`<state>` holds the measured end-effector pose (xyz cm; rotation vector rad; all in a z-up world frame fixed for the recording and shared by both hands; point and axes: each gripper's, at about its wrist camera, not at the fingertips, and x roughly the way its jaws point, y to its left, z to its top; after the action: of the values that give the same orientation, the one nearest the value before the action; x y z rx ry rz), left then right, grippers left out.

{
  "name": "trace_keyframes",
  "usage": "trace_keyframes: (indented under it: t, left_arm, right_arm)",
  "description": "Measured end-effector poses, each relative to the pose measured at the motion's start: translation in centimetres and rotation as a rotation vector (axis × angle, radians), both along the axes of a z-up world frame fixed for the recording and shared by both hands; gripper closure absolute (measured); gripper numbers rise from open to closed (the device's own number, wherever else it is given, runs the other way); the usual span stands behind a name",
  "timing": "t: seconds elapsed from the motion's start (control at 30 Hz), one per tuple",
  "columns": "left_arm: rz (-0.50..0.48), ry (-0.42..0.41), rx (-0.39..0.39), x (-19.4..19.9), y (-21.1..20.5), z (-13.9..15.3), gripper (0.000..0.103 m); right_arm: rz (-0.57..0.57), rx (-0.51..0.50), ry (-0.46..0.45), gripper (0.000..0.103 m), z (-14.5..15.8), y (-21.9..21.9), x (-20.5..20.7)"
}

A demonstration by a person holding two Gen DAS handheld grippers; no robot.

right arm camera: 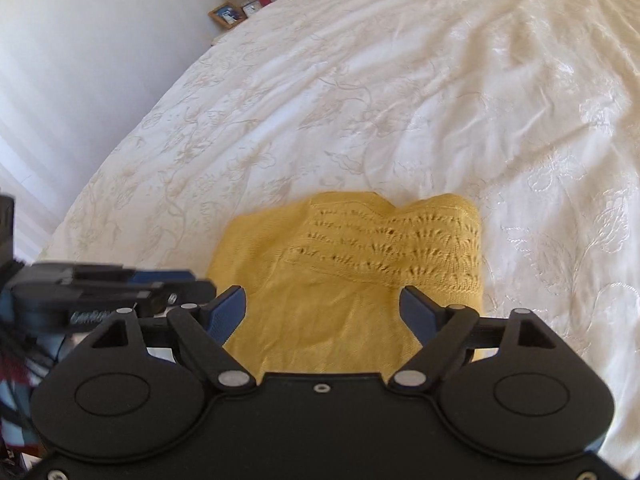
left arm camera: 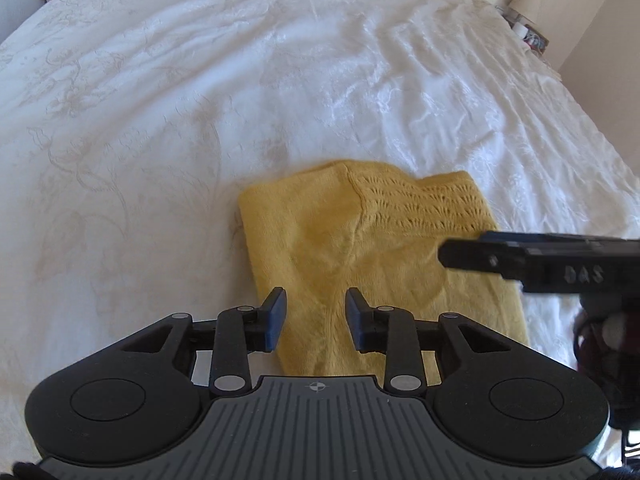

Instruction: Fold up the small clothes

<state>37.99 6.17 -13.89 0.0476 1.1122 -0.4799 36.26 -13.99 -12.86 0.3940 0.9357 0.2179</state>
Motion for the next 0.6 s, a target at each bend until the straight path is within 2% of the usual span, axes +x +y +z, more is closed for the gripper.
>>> trace_keyframes:
  t: [0.07,0.17,0.33,0.5,0.6]
  left_arm:
    - [0.005,0.019,0.004,-0.7,0.0,-0.4,0.072]
    - [0.021,0.033,-0.008,-1.3,0.4,-0.4,0.072]
    - [0.062,0.078,-0.033,-2.4,1.6,-0.6,0.071]
    - [0.105,0.144,-0.055,-3.6,2.2,-1.5,0.07]
    - [0.097,0.172,-0.063,-4.2,1.9,-2.0,0.066]
  right_arm:
    - [-0.045,-0.018,0.042,0.018,-1.1,-1.1,0.7]
    - [-0.088,-0.049,0.047,0.018,-1.1,-2.0,0.8]
    - [-0.151,0.017,0.016,0.017,-0.3,-3.8,-0.8]
    - [-0.172,0.063,0.047,0.012,-1.4,-5.8,-2.3]
    - [-0.163,0.081,0.073,0.011,-2.2,-6.6,-3.1]
